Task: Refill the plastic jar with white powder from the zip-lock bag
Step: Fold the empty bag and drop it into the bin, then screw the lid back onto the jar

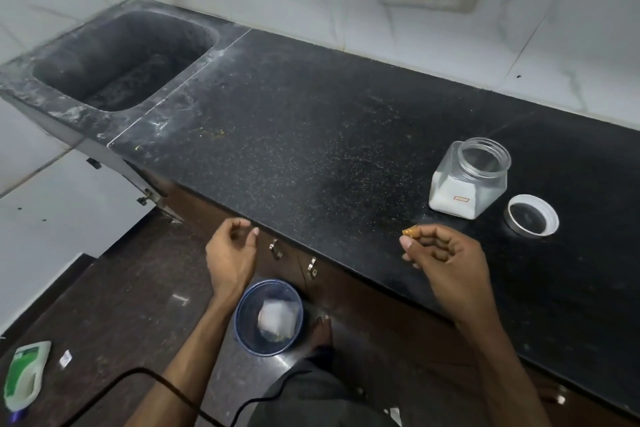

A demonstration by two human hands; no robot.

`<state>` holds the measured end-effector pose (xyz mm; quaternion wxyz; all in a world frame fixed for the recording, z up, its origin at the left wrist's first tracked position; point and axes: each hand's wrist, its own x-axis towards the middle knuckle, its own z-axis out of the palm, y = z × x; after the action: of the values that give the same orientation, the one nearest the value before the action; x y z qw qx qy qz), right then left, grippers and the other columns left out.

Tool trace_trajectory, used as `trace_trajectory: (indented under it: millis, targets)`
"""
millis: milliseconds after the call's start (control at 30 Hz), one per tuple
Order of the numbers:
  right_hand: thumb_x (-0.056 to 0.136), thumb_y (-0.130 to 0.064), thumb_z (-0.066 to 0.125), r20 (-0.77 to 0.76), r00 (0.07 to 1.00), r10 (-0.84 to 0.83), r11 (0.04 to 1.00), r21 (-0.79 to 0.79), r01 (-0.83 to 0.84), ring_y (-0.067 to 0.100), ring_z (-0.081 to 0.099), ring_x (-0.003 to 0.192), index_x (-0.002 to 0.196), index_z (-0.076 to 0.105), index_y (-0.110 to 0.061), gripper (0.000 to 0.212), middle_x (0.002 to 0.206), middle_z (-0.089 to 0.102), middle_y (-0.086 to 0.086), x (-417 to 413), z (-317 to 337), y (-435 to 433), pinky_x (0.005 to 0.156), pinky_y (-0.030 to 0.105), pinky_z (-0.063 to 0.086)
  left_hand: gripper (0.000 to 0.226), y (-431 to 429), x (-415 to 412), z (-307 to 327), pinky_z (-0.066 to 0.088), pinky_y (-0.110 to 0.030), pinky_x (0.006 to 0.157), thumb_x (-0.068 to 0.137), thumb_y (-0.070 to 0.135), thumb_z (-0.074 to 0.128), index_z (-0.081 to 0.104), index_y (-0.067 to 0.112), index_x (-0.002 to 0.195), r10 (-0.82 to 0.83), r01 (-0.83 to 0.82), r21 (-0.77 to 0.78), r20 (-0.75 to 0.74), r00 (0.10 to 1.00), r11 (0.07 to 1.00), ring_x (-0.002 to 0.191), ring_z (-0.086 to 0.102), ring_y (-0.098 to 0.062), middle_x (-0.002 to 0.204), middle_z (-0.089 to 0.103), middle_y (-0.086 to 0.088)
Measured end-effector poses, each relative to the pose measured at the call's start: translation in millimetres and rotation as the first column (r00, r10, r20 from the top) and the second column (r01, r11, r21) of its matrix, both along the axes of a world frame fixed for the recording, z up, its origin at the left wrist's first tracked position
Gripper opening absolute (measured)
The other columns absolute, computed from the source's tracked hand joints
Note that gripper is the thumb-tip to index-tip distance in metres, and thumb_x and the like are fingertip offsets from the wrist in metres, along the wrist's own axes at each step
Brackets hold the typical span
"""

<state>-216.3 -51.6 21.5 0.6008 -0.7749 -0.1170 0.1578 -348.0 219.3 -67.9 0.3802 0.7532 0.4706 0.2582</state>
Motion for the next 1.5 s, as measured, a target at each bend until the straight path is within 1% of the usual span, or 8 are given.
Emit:
trace_trajectory:
  millis: [467, 733, 833, 933, 1033, 1167, 1300, 1500]
  targets:
    - [0.083, -0.010, 0.076, 0.068, 0.982, -0.177, 0.983, 0.053, 0.174, 0.011, 0.069, 0.067, 0.083, 0.072, -0.019, 0.009, 0.079, 0.076, -0.002, 65, 34, -7, 0.063, 0.020, 0.054, 0.012, -81, 170, 125, 0.051, -0.021, 0.080, 0.083, 0.014, 0.074, 0.069, 0.014, 0.093, -0.551, 0.506, 0.219, 0.388, 0.739, 0.834, 0.090, 0.065, -0.004, 0.093, 0.070, 0.005]
    - [0.085, -0.009, 0.074, 0.245, 0.795, -0.554, 0.828, 0.068, 0.556, -0.001, 0.066, 0.068, 0.089, 0.073, -0.015, 0.008, 0.095, 0.075, 0.000, 129, 35, -41, 0.063, 0.013, 0.050, 0.076, -135, 255, 128, 0.041, -0.024, 0.104, 0.069, 0.051, 0.077, 0.046, 0.029, 0.135, -0.897, 0.879, 0.188, 0.153, 0.415, 0.439, 0.125, 0.046, -0.005, 0.134, 0.053, 0.011]
    - [0.080, -0.011, 0.077, 0.317, 0.740, -0.593, 0.719, -0.206, 0.664, 0.007, 0.067, 0.100, 0.109, 0.071, -0.012, 0.029, 0.114, 0.070, 0.003, 152, 1, -62, 0.080, 0.005, 0.044, 0.101, -148, 273, 111, 0.039, -0.021, 0.106, 0.058, 0.048, 0.086, 0.032, 0.036, 0.142, -0.923, 0.929, 0.064, 0.157, 0.350, 0.364, 0.125, 0.045, 0.003, 0.138, 0.049, 0.016]
    - [0.073, -0.029, 0.083, 0.238, 0.883, -0.404, 0.656, -0.598, 0.461, 0.031, 0.038, 0.139, 0.142, 0.047, -0.015, 0.079, 0.150, 0.041, 0.015, 169, -35, -71, 0.109, 0.037, 0.037, 0.109, -151, 287, 90, 0.044, -0.024, 0.104, 0.053, 0.045, 0.090, 0.025, 0.050, 0.140, -0.921, 0.944, -0.015, 0.212, 0.326, 0.331, 0.118, 0.052, 0.006, 0.129, 0.055, 0.021]
    - [0.078, -0.052, 0.071, 0.159, 0.932, -0.325, 0.509, -0.801, 0.314, 0.028, 0.018, 0.148, 0.154, 0.018, -0.031, 0.095, 0.163, 0.015, 0.005, 177, -51, -67, 0.113, 0.047, 0.028, 0.103, -148, 296, 77, 0.047, -0.028, 0.102, 0.051, 0.042, 0.090, 0.028, 0.057, 0.133, -0.924, 0.952, 0.004, 0.242, 0.297, 0.307, 0.114, 0.056, 0.004, 0.119, 0.060, 0.023]
    - [0.080, -0.052, 0.065, 0.206, 0.920, -0.332, 0.425, -0.838, 0.341, 0.023, 0.027, 0.144, 0.153, 0.015, -0.036, 0.091, 0.158, 0.024, -0.001, 187, -54, -62, 0.111, 0.042, 0.032, 0.104, -143, 307, 71, 0.047, -0.033, 0.103, 0.050, 0.041, 0.091, 0.034, 0.045, 0.137, -0.925, 0.962, 0.008, 0.277, 0.260, 0.273, 0.114, 0.058, 0.002, 0.118, 0.063, 0.021]
    - [0.064, -0.050, 0.076, 0.216, 0.852, -0.476, 0.550, -0.683, 0.481, 0.020, 0.055, 0.118, 0.140, 0.045, -0.035, 0.083, 0.128, 0.045, -0.002, 202, -30, -62, 0.094, 0.034, 0.049, 0.107, -135, 318, 69, 0.046, -0.029, 0.104, 0.045, 0.043, 0.092, 0.035, 0.046, 0.135, -0.915, 0.951, 0.010, 0.276, 0.294, 0.309, 0.115, 0.056, 0.003, 0.120, 0.061, 0.024]
    - [0.057, -0.033, 0.089, 0.314, 0.790, -0.527, 0.848, 0.136, 0.512, 0.010, 0.062, 0.111, 0.102, 0.056, -0.025, 0.057, 0.117, 0.062, -0.006, 197, 25, -10, 0.089, 0.028, 0.052, 0.103, -123, 337, 68, 0.051, -0.033, 0.098, 0.042, 0.039, 0.094, 0.039, 0.050, 0.129, -0.865, 0.922, -0.050, 0.330, 0.378, 0.384, 0.109, 0.063, 0.000, 0.115, 0.067, 0.023]
